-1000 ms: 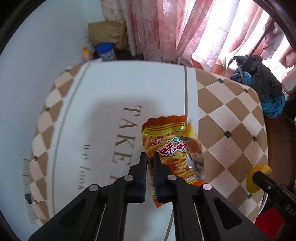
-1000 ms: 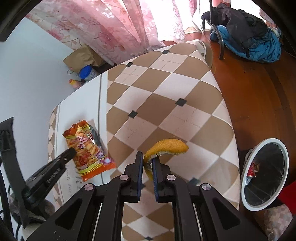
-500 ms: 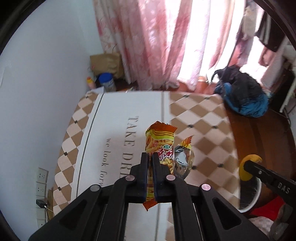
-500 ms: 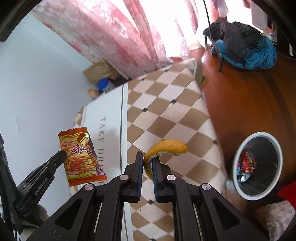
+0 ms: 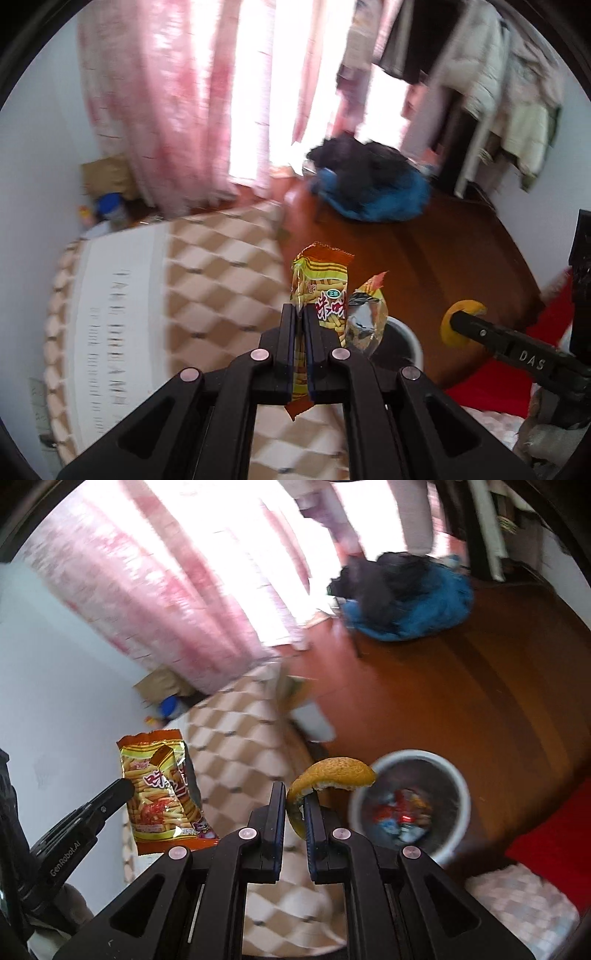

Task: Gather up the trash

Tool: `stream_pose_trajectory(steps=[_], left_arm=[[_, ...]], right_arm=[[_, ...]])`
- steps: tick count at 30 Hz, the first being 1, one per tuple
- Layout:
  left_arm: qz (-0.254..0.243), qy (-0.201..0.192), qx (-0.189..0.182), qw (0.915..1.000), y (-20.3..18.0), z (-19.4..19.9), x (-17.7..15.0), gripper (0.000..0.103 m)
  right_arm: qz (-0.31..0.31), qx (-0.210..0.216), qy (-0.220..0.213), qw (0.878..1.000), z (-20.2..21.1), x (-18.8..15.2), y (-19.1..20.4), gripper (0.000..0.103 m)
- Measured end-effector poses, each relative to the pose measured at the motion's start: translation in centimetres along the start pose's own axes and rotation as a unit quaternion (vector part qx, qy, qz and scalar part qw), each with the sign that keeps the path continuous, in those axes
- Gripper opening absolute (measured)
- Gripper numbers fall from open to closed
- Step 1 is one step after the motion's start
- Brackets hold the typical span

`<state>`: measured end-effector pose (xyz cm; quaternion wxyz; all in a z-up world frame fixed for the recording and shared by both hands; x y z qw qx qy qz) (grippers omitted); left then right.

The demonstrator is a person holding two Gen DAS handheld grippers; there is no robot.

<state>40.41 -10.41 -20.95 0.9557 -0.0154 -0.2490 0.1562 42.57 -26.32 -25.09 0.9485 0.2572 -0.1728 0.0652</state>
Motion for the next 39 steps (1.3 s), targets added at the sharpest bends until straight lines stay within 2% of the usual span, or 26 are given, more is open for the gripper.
stream_pose_trajectory(steps=[5, 9, 13, 17, 18, 19, 20, 21, 22, 23, 25, 26, 27, 29, 32, 37, 39], left_arm=[[-0.017, 0.077, -0.052, 0.9955, -7.4, -7.7, -1.9, 0.003], [-0.033, 0.143, -0.058, 0.9874, -11.2, -15.0, -4.4, 0.003], [-0.039, 0.224, -0.075, 0.9708, -13.8, -22.6, -7.4, 0.005], [-0.047, 0.272, -0.055, 0.9597, -14.3, -27.8, -9.4, 0.012], [-0.048, 0.28, -0.048, 0.9577, -13.9, -28.8, -9.7, 0.017], [-0.045, 0.285, -0.04, 0.9566, -13.6, -29.9, -9.9, 0.041], [-0.042, 0.289, -0.036, 0.9558, -13.4, -30.4, -10.0, 0.079], [-0.039, 0.291, -0.031, 0.9555, -13.1, -30.9, -10.1, 0.092], [-0.038, 0.289, -0.023, 0.9564, -12.7, -30.9, -10.2, 0.096], [-0.039, 0.288, -0.015, 0.9567, -12.2, -30.9, -10.1, 0.096], [-0.038, 0.284, 0.0, 0.958, -11.5, -30.5, -10.0, 0.096], [-0.04, 0.279, 0.007, 0.9595, -11.2, -30.1, -10.1, 0.096], [-0.044, 0.272, 0.014, 0.9612, -11.1, -29.7, -10.0, 0.096], [-0.048, 0.257, 0.03, 0.9646, -10.4, -28.4, -9.7, 0.097], [-0.051, 0.242, 0.04, 0.9681, -9.9, -26.6, -9.5, 0.097], [-0.051, 0.218, 0.04, 0.9738, -9.2, -23.2, -9.2, 0.097], [-0.049, 0.209, 0.038, 0.9758, -9.1, -21.6, -9.4, 0.097]], right_arm=[[-0.049, -0.027, 0.032, 0.998, -2.3, -1.6, -9.7, 0.01], [-0.084, -0.027, 0.078, 0.993, -7.1, -3.7, -15.8, 0.01], [-0.112, -0.027, 0.125, 0.985, -12.9, -6.0, -20.5, 0.01], [-0.121, -0.022, 0.164, 0.979, -17.7, -7.9, -23.5, 0.01], [-0.12, -0.023, 0.171, 0.978, -18.6, -8.1, -24.0, 0.01], [-0.12, -0.025, 0.175, 0.977, -19.4, -8.3, -24.4, 0.01], [-0.121, -0.026, 0.178, 0.976, -20.4, -8.5, -24.3, 0.011], [-0.121, -0.027, 0.182, 0.976, -20.9, -8.5, -24.6, 0.011], [-0.121, -0.03, 0.184, 0.975, -21.3, -8.6, -24.9, 0.011], [-0.123, -0.033, 0.187, 0.974, -21.6, -8.6, -25.3, 0.017], [-0.132, -0.036, 0.183, 0.974, -21.6, -8.5, -25.8, 0.046], [-0.134, -0.039, 0.18, 0.974, -21.6, -8.2, -25.5, 0.073], [-0.135, -0.046, 0.173, 0.975, -21.3, -8.0, -25.5, 0.081], [-0.126, -0.058, 0.163, 0.977, -19.9, -7.6, -25.4, 0.081], [-0.121, -0.059, 0.155, 0.979, -18.0, -7.4, -24.5, 0.095], [-0.105, -0.05, 0.131, 0.985, -14.4, -6.9, -22.0, 0.096], [-0.098, -0.066, 0.123, 0.985, -12.8, -7.0, -21.2, 0.102]])
Point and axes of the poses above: each gripper's, at about its wrist camera, not at the fingertips, and z roughly against the way its jaws point, y to its left, x to its top, the point moved 10 cm from there along -z, roughly the way its jaws point, and after that the axes turned 5 degrees about y, right-handed, at the moved point
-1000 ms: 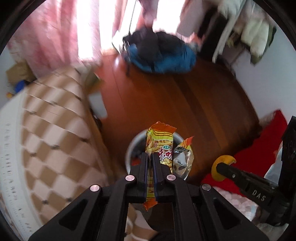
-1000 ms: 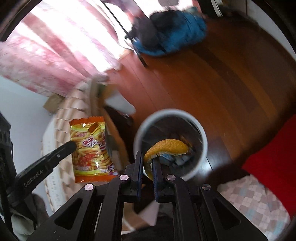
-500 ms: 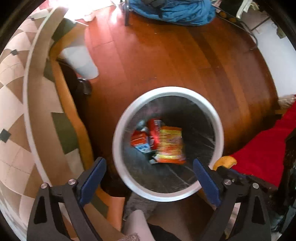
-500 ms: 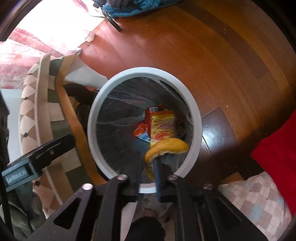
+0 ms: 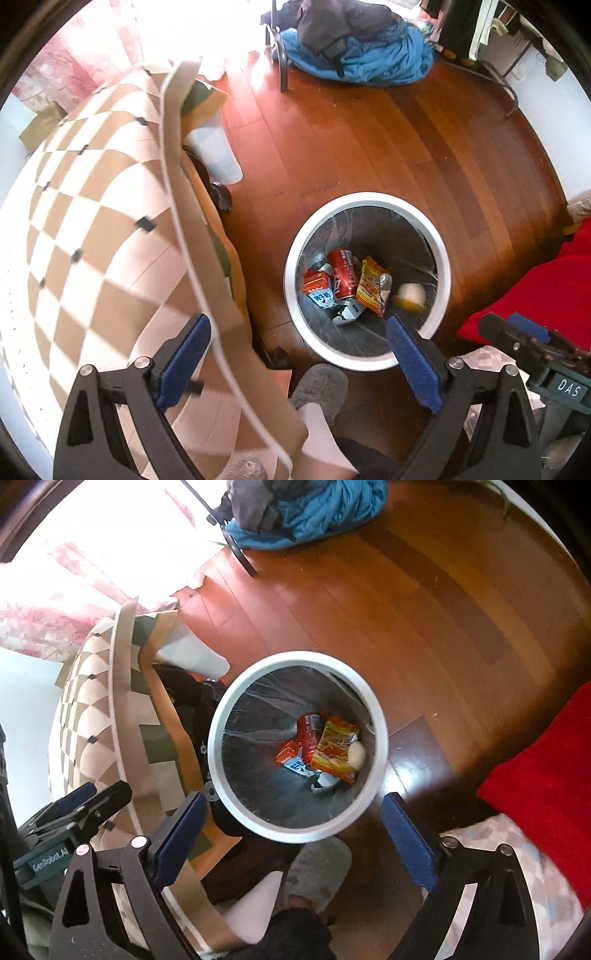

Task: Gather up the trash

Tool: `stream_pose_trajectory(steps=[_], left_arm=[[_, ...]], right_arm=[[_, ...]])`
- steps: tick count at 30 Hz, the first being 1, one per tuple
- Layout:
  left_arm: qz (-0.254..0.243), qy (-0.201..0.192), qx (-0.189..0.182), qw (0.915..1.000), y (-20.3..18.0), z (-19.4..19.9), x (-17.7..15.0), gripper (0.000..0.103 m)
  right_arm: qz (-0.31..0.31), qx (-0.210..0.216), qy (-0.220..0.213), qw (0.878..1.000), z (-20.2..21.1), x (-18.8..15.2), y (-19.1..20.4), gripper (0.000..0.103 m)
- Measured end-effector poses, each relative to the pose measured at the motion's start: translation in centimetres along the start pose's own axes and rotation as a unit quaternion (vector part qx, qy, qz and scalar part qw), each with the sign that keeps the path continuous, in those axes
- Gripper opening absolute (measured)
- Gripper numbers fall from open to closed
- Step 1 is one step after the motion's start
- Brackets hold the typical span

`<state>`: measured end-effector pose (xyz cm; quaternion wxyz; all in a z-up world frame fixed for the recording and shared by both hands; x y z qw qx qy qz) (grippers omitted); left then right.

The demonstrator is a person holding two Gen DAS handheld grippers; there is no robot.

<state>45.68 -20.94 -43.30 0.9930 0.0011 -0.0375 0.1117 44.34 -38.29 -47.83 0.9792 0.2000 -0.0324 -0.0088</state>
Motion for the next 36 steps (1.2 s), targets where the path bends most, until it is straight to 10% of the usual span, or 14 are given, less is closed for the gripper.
stream_pose_trajectory(steps=[7, 36], left_arm=[[-0.006, -0.028, -0.009, 0.9996, 0.1, 5.9, -3.1, 0.097], [-0.028, -0.141, -0.115, 0.9829, 2.2, 30.5, -14.2, 0.097]], right_arm=[[0.019, -0.062, -0.034, 0.997, 7.3, -3.1, 1.7, 0.103], [0.122, 0.058, -0.118, 0.984, 31.5, -18.0, 14.8, 0.103]])
Point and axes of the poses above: each gripper's, at about its wrist camera, not at the fingertips, and z roughly against the way its jaws point, y to its left, x to its top, the point moved 10 cm from there along -z, roughly the way its jaws point, and after that the axes turned 5 degrees about y, right-handed, at the moved point
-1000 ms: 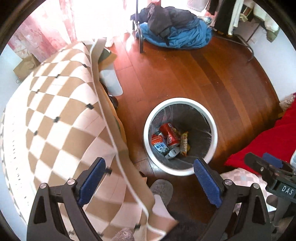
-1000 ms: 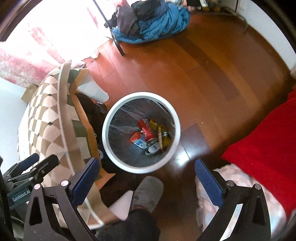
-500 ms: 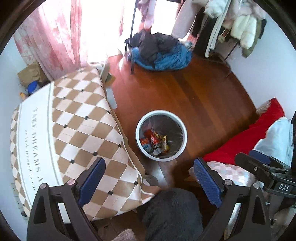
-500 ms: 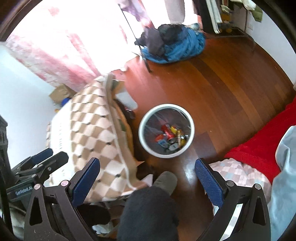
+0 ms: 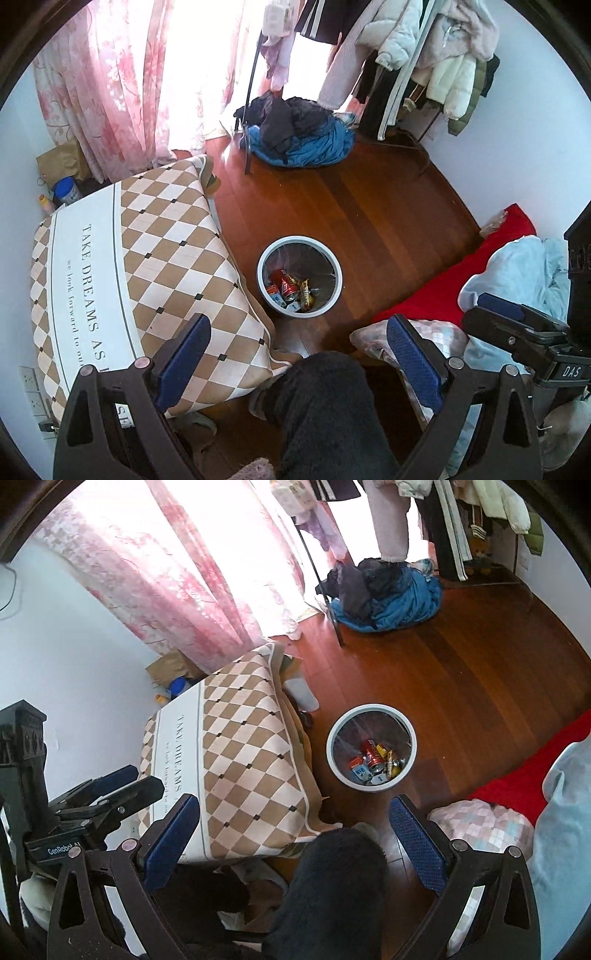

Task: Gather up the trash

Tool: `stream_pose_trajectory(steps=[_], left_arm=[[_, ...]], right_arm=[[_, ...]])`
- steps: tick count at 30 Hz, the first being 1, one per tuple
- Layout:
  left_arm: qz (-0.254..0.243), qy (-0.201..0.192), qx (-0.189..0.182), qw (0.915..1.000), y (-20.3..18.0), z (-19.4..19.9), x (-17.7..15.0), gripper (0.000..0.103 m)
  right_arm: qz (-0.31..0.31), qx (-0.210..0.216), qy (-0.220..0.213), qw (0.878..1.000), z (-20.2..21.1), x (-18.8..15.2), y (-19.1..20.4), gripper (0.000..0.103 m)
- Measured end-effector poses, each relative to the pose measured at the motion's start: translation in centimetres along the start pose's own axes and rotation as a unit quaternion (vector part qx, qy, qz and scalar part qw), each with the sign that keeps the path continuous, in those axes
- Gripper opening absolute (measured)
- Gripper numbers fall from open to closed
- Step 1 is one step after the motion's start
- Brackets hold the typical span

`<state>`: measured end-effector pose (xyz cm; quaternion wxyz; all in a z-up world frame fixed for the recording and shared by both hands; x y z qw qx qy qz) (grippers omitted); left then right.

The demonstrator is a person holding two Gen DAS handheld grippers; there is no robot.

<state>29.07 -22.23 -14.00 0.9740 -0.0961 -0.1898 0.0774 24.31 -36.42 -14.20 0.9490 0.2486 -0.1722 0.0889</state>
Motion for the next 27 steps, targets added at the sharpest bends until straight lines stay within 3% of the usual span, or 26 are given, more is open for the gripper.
stream_pose_trajectory(steps=[19, 22, 27], left_arm=[[-0.002, -0.011, -0.015, 0.9998, -0.5, 2.9, -1.1, 0.098], [-0.005, -0.011, -0.019, 0.9998, -0.8, 3.0, -1.2, 0.103], [-0.008, -0.012, -0.02, 0.9997, -0.9, 3.1, -1.2, 0.103]], right_arm=[[0.015, 0.002, 0.005, 1.0, 1.9, -1.5, 1.1, 0.103], [0.017, -0.001, 0.006, 1.0, 2.1, -1.6, 1.0, 0.103], [0.02, -0.002, 0.009, 1.0, 2.2, -1.6, 1.2, 0.103]])
Point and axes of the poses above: each gripper's, at about its wrist camera, not at the fingertips, and z roughly against the way its jaws point, y to its left, x to its top, the point moved 10 cm from there along -z, roughly the way its jaws point, and after that the axes turned 5 degrees about y, right-handed, at the moved point
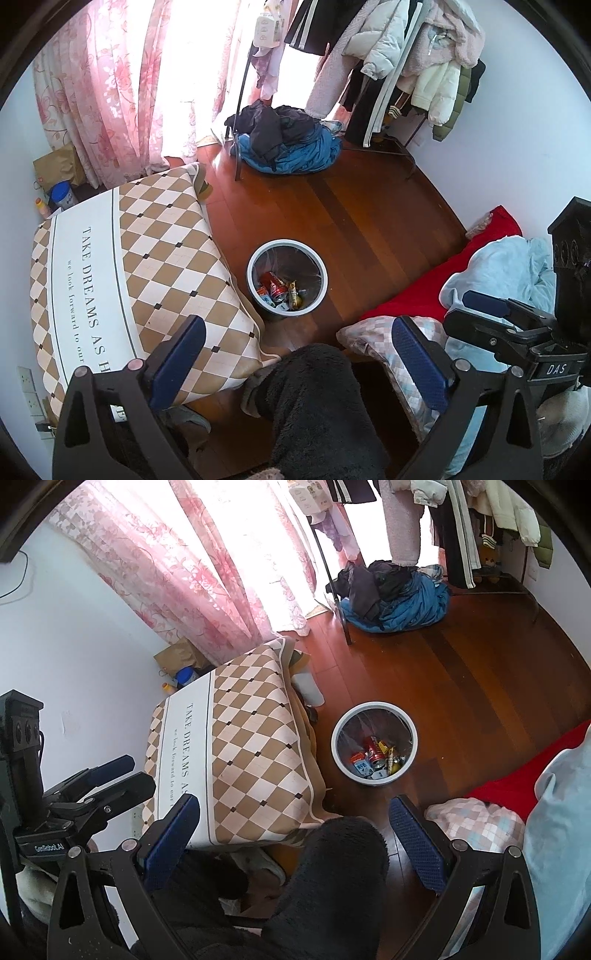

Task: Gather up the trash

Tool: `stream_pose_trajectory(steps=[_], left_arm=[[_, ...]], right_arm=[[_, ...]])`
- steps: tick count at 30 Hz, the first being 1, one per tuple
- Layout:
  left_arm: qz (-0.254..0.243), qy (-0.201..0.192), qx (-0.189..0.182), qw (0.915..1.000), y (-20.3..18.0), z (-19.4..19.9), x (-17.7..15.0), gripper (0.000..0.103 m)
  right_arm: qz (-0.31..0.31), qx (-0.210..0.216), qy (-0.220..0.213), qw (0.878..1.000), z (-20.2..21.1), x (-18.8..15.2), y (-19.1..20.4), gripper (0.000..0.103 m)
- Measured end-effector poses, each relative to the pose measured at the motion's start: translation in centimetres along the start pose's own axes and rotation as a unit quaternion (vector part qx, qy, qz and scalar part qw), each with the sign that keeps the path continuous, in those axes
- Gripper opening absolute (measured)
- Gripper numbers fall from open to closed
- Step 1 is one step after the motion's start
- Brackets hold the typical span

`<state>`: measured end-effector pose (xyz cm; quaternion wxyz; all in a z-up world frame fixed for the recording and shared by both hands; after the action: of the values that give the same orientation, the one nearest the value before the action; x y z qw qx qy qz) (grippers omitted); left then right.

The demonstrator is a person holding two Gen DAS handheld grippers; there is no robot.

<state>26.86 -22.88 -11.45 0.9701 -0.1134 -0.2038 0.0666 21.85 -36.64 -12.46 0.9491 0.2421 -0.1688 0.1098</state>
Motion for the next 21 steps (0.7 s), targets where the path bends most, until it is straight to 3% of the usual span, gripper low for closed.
stream_pose_trajectory(steps=[21], left_arm=[[0.006, -0.001, -0.005, 1.0, -0.04, 0.18, -0.34, 0.103]], right_arm=[[0.005, -0.002, 0.002, 1.0, 0.23, -0.13, 0.47, 0.103]])
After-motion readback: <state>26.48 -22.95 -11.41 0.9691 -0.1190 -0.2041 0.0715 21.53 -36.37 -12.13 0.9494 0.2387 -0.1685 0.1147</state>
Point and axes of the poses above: each gripper's, at about its wrist camera, not at the fingertips, and z roughly against the way its jaws point, y to its left, x to its top, the point moved 10 cm from there along -z, roughly the way its jaws point, and after that the axes turned 5 degrees about y, right-handed, at the moved point
